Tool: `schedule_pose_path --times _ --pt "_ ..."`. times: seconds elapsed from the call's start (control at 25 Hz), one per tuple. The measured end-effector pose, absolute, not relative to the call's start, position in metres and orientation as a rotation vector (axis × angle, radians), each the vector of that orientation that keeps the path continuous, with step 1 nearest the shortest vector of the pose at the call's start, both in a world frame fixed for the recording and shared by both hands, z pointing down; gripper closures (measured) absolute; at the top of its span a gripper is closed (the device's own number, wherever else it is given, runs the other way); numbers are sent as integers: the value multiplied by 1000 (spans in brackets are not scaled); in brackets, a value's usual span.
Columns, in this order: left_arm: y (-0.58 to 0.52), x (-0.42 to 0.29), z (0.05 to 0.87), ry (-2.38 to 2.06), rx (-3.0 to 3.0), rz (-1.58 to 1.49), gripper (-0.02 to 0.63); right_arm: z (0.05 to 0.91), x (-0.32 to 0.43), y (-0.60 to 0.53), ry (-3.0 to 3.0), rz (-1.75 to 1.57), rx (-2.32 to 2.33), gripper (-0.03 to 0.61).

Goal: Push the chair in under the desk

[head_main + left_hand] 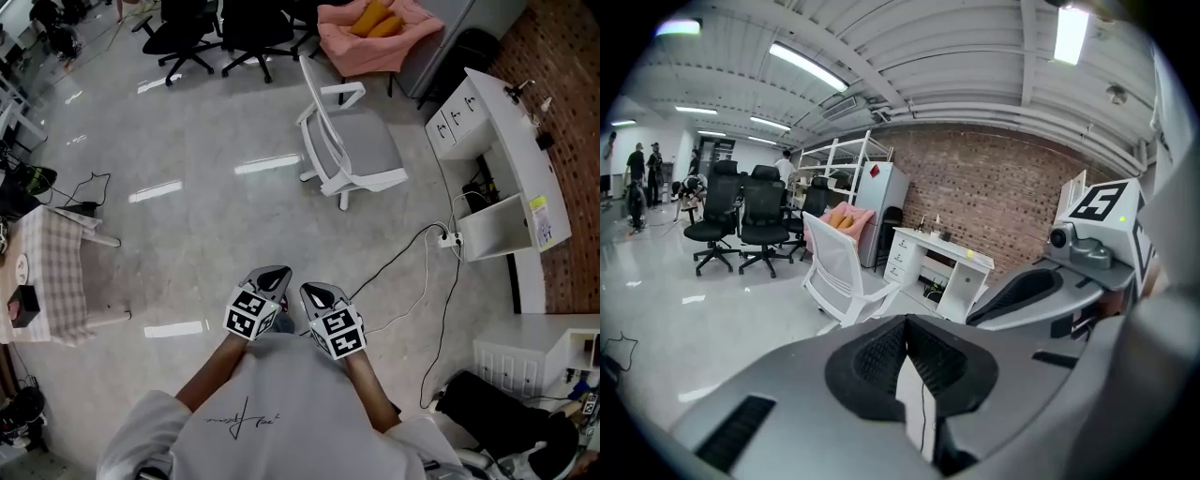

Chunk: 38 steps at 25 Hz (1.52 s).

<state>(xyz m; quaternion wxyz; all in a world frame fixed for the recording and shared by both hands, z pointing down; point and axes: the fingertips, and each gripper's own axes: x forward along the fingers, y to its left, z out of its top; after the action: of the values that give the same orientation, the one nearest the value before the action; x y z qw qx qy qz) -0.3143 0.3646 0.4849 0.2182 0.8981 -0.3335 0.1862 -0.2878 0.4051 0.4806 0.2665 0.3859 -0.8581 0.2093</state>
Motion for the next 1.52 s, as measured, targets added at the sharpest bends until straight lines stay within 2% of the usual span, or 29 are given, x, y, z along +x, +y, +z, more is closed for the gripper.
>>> schedule_pose_path --times 0.84,1.04,1.52 --pt "316 -368 482 -942 2479 456 608 478 -338 356 -2301 504 993 549" --pt "310 -373 479 -955 2443 412 608 471 -345 347 -2347 581 999 549" --pt "271 -363 479 -937 2458 454 607 460 -325 283 -2350 506 1156 549"
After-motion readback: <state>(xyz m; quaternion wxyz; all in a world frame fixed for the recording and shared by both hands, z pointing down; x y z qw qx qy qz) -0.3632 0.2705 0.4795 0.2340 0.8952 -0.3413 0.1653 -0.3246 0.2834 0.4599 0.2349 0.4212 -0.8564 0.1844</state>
